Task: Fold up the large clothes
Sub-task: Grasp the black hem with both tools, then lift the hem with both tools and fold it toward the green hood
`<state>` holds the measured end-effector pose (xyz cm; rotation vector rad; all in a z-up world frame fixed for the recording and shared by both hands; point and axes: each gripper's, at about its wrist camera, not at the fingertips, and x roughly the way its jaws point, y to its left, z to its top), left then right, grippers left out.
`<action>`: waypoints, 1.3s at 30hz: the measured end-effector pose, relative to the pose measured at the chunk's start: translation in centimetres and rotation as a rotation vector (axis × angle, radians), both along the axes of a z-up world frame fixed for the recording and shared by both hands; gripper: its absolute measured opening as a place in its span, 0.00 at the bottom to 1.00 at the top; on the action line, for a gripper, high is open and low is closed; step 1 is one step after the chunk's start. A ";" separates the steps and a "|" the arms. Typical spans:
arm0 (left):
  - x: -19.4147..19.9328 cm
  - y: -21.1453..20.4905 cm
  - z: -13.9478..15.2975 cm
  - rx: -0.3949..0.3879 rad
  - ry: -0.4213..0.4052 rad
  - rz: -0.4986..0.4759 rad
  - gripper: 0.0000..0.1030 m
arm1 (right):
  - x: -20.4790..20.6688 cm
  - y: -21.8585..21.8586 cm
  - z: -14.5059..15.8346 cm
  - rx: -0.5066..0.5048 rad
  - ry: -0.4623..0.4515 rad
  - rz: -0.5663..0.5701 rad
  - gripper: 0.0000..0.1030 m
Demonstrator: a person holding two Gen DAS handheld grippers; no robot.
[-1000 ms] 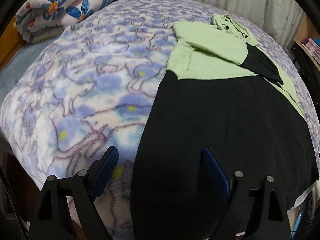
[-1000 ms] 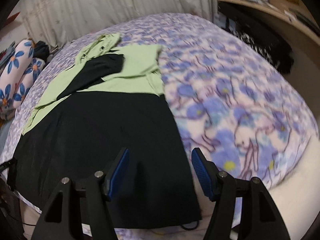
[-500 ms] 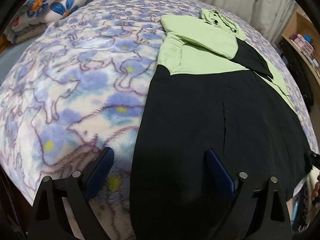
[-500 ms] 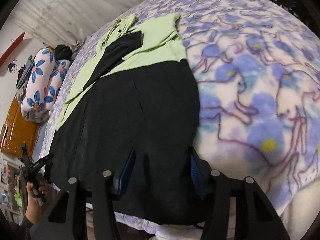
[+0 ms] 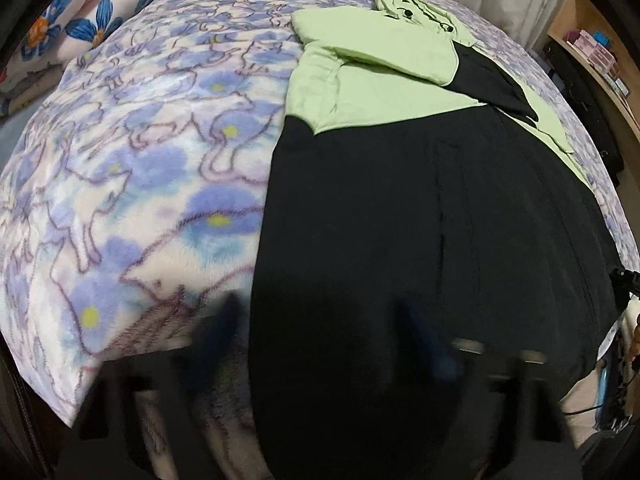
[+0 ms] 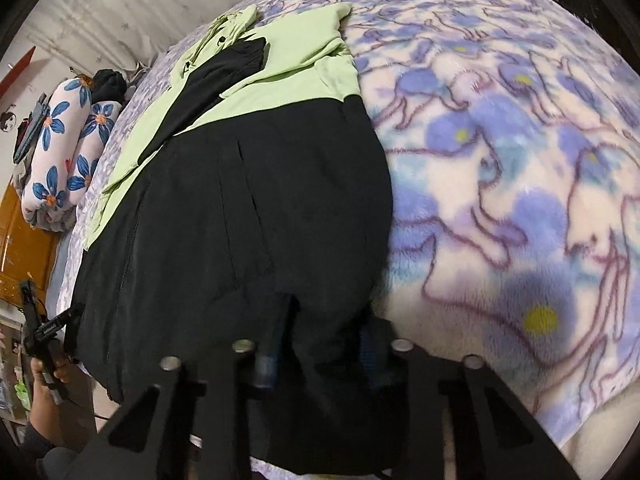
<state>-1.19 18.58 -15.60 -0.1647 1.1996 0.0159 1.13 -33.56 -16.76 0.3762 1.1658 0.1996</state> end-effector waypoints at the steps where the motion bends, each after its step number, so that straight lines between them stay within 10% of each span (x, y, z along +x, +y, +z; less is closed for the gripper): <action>1: 0.1 -0.2 0.3 -0.005 0.003 0.004 0.22 | 0.0 0.1 0.2 0.018 0.000 0.003 0.04; 2: 0.2 -0.3 0.6 -0.022 0.013 0.006 0.07 | 0.0 0.5 0.5 -0.006 -0.005 0.005 0.04; 5: 0.0 -1.1 1.3 0.001 0.010 0.013 0.02 | -0.5 1.5 2.1 -0.051 -0.045 0.029 0.03; 24: -8.5 -2.0 5.5 0.060 0.083 -0.044 0.00 | -11.0 5.0 7.8 -0.169 -0.007 0.234 0.02; 39: -3.5 1.0 11.8 -0.378 -0.159 0.207 0.00 | -4.5 1.4 15.4 0.081 -0.231 -0.018 0.03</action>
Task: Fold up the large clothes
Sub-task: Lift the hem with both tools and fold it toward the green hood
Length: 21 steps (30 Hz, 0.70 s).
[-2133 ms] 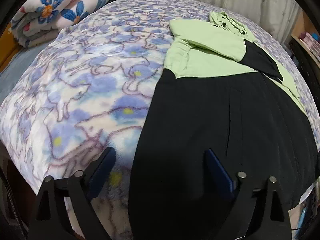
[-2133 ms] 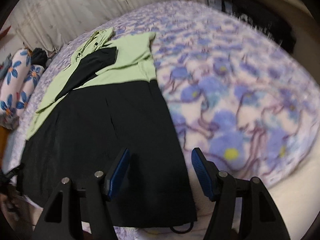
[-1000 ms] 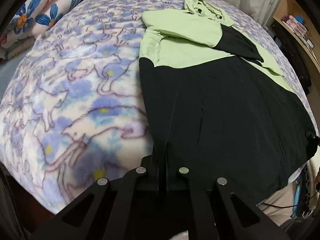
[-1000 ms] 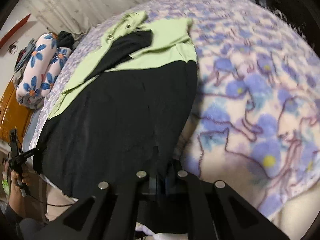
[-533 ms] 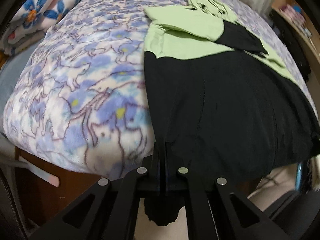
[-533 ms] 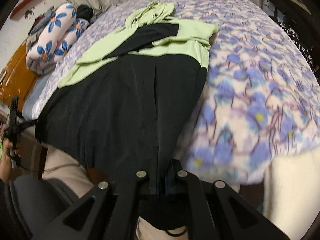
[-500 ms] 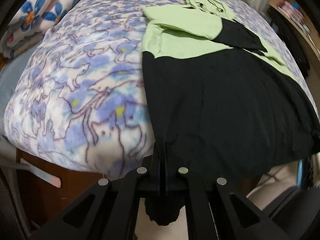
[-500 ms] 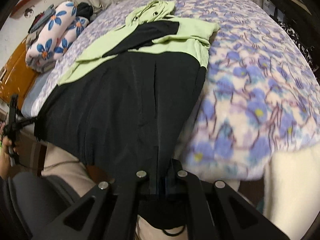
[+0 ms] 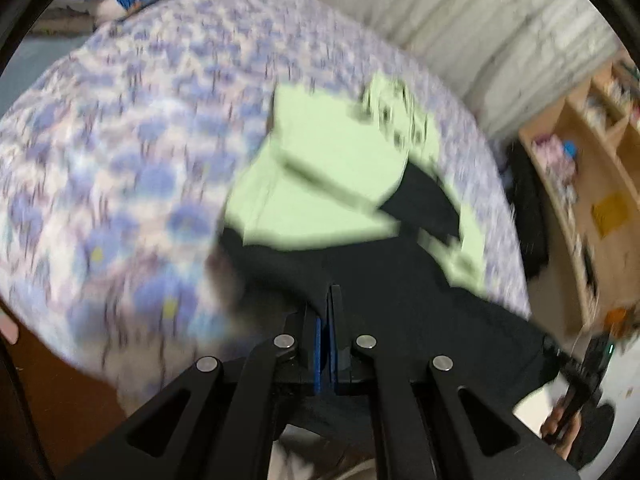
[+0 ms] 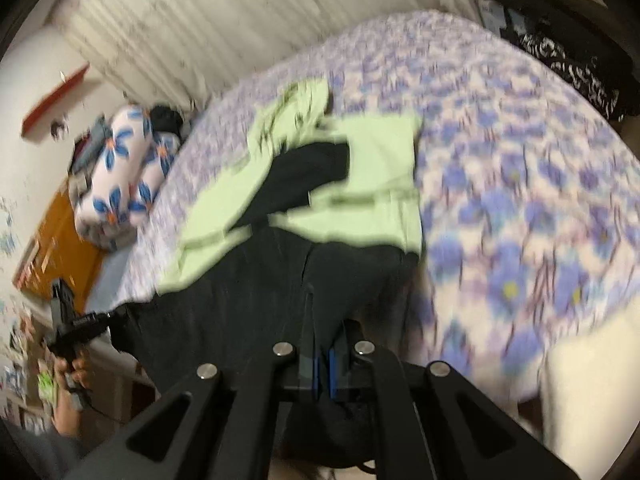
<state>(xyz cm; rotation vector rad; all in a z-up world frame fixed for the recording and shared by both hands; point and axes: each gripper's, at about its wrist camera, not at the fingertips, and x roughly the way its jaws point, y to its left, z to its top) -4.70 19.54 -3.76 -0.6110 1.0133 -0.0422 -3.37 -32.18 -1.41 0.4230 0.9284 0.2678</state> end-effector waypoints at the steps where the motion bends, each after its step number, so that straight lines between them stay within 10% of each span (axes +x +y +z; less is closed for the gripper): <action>1: 1.5 0.5 0.8 -0.020 -0.022 0.026 0.00 | 1.5 -0.2 0.6 0.007 -0.019 -0.014 0.03; 9: 16.2 3.7 3.1 0.002 -0.088 0.152 0.02 | 16.7 -2.5 0.5 0.062 -0.005 -0.100 0.05; 12: 21.8 4.8 1.6 0.032 -0.064 0.213 0.22 | 23.0 -2.6 -1.7 0.031 0.044 -0.134 0.14; 14: 25.0 5.5 0.2 0.062 -0.053 0.239 0.53 | 26.4 -2.3 -3.7 -0.009 0.082 -0.153 0.34; 17: 28.7 6.0 -2.6 0.120 -0.004 0.262 0.59 | 28.9 -2.2 -5.8 -0.060 0.076 -0.184 0.67; 21: 31.7 5.0 -6.8 0.215 0.091 0.183 0.59 | 30.8 -3.2 -8.5 -0.034 0.093 -0.170 0.67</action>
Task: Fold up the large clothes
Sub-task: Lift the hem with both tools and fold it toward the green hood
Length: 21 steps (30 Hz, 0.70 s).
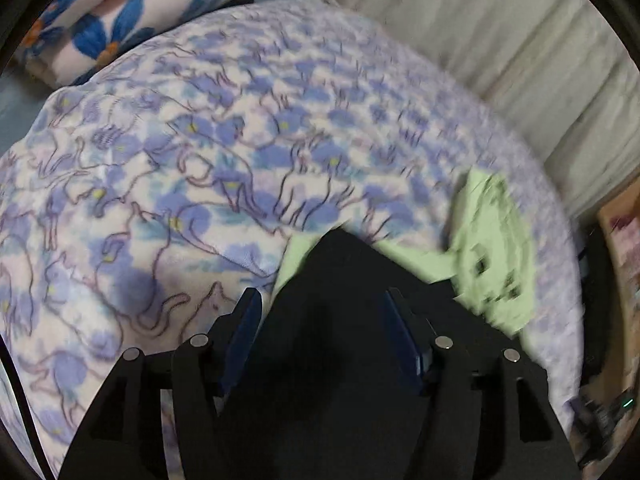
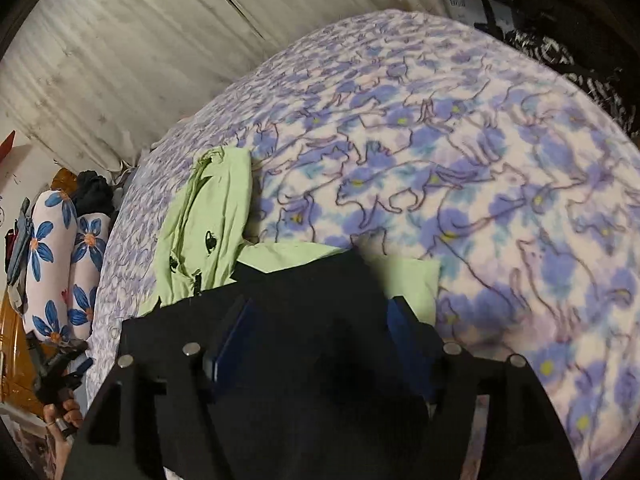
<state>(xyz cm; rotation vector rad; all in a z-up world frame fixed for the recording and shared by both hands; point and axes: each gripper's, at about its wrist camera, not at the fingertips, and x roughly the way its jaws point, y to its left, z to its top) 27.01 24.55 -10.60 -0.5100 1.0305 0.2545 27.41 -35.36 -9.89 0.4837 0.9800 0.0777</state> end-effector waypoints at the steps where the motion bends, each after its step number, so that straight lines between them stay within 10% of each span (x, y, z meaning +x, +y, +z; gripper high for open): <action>1: 0.4 -0.3 -0.8 0.027 0.018 -0.021 0.59 | 0.2 -0.2 -0.5 -0.001 0.006 0.004 0.67; 18: 6.4 -1.9 -6.5 0.195 0.101 -0.213 0.59 | 4.4 0.6 -6.6 -0.090 0.081 0.070 0.65; 21: 7.0 -2.8 -6.4 0.228 0.075 -0.247 0.25 | 4.3 1.9 -7.5 -0.203 0.097 0.090 0.27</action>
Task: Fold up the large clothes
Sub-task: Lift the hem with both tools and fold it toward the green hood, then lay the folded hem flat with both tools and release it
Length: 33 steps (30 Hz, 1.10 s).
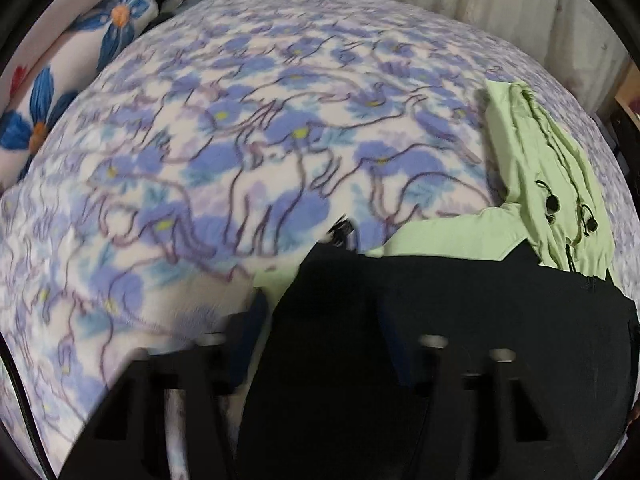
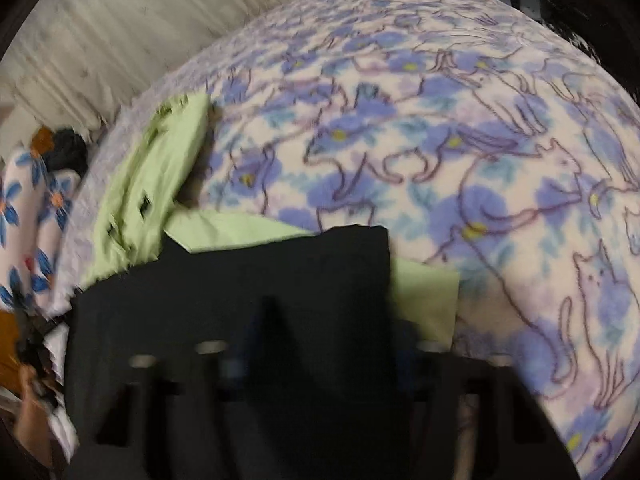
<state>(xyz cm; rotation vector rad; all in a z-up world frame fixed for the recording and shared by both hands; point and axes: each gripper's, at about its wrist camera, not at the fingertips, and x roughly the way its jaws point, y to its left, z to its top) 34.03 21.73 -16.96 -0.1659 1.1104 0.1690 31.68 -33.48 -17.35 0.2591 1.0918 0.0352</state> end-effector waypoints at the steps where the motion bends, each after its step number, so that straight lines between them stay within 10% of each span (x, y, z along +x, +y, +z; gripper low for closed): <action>1: 0.1 -0.4 0.1 0.029 -0.003 0.000 0.09 | -0.3 0.3 0.1 -0.035 -0.013 0.005 0.14; 5: -0.8 -2.4 1.5 0.175 -0.082 -0.025 0.04 | -2.0 0.2 1.7 -0.060 -0.106 -0.029 0.06; 11: -0.3 -3.3 4.5 0.180 -0.181 0.013 0.03 | -2.1 -0.1 5.3 -0.090 -0.259 -0.108 0.04; 21: 1.7 -3.0 -0.8 0.228 -0.092 0.090 0.03 | 2.9 0.5 -0.7 -0.208 -0.141 -0.137 0.06; 24: 1.5 -2.1 -1.7 0.183 -0.088 0.113 0.06 | 2.9 0.6 -0.8 -0.221 -0.136 -0.146 0.11; 29: 0.7 -1.1 -0.2 0.171 -0.075 0.133 0.40 | 1.8 -0.3 1.6 -0.190 -0.122 -0.204 0.22; 33: -2.4 -1.6 2.6 0.177 -0.127 0.117 0.41 | -0.8 1.2 4.5 -0.099 -0.180 -0.205 0.29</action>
